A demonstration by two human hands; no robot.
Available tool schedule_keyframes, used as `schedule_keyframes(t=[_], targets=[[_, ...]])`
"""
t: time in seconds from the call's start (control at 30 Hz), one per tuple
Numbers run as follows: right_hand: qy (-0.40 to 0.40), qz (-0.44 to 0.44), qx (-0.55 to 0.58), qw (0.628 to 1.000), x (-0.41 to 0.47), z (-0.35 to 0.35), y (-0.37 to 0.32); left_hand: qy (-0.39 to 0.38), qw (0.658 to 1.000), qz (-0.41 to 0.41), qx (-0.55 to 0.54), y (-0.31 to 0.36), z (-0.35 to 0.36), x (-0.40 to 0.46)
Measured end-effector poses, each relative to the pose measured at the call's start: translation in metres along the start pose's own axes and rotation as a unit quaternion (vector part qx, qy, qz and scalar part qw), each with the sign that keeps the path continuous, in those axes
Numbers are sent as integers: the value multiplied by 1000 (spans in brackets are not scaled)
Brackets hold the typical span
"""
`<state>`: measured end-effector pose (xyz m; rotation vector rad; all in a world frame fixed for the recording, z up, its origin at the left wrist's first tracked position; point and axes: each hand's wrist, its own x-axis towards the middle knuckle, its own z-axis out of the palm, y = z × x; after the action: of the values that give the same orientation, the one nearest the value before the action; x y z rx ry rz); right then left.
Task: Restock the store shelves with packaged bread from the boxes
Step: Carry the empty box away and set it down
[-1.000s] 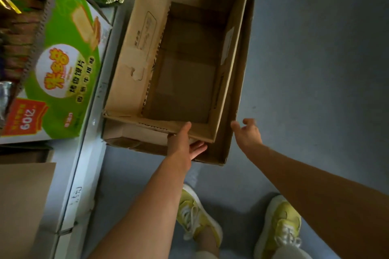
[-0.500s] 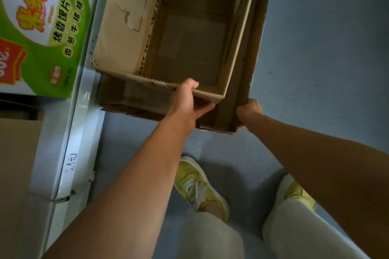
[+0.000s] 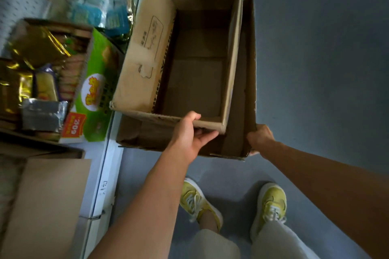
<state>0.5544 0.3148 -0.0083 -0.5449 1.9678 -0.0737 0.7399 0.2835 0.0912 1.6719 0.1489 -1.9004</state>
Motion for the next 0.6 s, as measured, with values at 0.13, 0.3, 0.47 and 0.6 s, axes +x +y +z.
schedule_keyframes(t=[0.13, 0.3, 0.47, 0.6], targets=[[0, -7, 36, 999, -45, -52, -24, 0, 1000, 7, 6, 21, 38, -60], [1, -22, 91, 996, -100, -133, -58, -10, 999, 28, 16, 52, 101, -139], [2, -57, 121, 991, -151, -223, -95, -35, 997, 64, 40, 78, 176, -217], [17, -77, 143, 987, -186, -296, -119, -52, 992, 97, 60, 97, 240, -272]])
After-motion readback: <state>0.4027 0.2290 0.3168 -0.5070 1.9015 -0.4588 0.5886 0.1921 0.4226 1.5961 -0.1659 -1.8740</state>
